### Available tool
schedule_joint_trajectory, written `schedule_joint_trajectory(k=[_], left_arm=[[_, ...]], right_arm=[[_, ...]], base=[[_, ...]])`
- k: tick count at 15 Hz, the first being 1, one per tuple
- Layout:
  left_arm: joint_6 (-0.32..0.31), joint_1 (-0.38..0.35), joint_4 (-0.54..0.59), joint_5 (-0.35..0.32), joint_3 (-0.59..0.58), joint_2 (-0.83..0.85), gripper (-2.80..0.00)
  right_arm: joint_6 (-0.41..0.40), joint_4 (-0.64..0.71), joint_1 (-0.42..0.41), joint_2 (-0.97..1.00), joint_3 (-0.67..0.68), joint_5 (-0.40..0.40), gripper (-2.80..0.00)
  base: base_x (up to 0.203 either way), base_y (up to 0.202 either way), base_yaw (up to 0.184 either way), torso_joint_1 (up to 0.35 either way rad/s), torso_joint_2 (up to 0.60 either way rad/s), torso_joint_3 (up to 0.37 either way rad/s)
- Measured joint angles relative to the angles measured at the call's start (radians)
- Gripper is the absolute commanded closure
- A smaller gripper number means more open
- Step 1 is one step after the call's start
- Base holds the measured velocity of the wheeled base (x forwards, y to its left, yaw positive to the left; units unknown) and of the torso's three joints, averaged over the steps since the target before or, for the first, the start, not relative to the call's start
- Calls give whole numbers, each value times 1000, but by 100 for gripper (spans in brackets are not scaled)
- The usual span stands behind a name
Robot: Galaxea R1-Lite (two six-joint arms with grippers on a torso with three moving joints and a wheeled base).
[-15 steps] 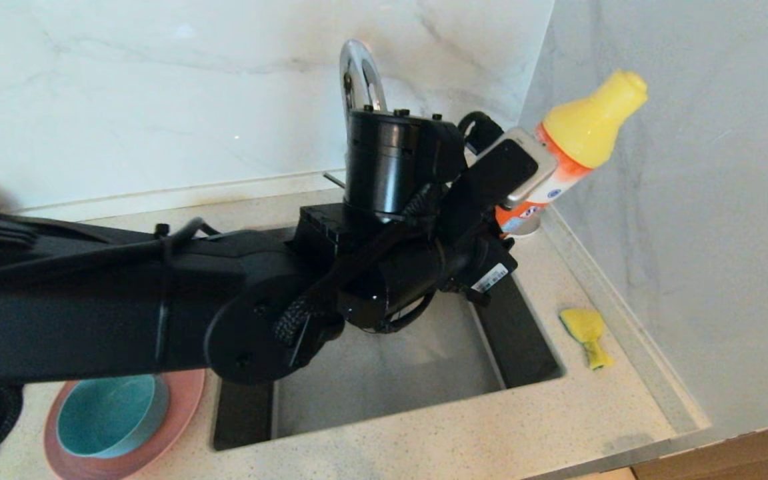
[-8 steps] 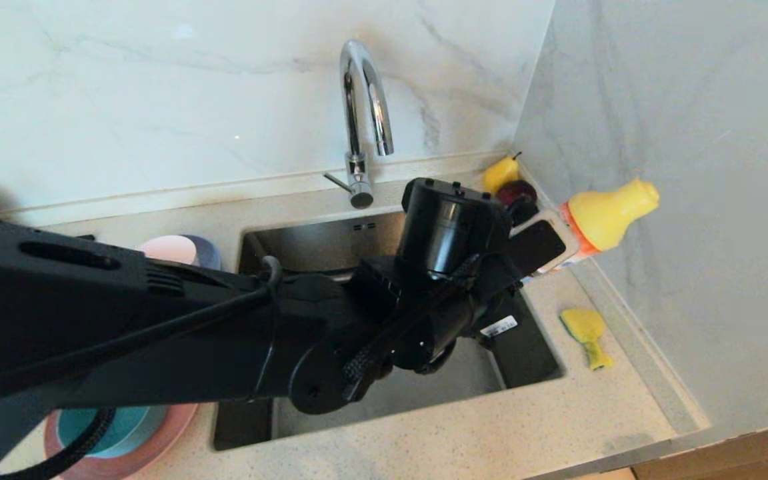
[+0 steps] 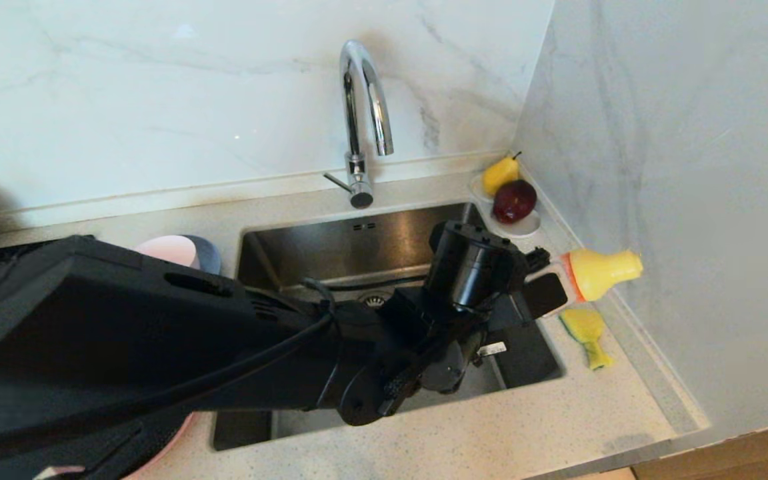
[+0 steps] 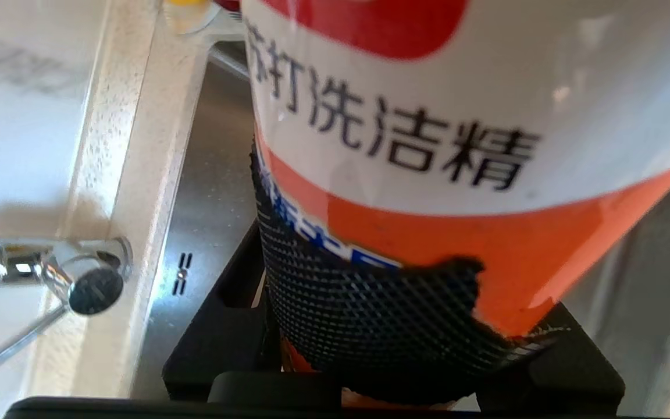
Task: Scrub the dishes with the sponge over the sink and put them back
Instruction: Squeeze it onto the sponge
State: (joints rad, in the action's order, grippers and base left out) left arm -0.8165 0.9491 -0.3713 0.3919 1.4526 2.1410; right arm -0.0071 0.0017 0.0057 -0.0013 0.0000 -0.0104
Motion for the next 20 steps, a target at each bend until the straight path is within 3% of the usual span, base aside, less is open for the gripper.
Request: schedule_joint_trajectory(k=[7,16,18,20], left_arm=[[-115,0,-16,29,62,90,0],[-212,1,-20,199,153,225,0],[-226,2,-65,222,208,274,0],[-303,1,-151,268,272,326,0]], right_arm=[[0,0,0,0,0,0,0],[0,0,0,0,0,0,0],[0,0,0,0,0,0,0],[0,0,0,0,0,0,0]], base=[[0,0,0,0,0,0],[0,0,0,0,0,0],[0,0,0,0,0,0],[0,0,0,0,0,0]])
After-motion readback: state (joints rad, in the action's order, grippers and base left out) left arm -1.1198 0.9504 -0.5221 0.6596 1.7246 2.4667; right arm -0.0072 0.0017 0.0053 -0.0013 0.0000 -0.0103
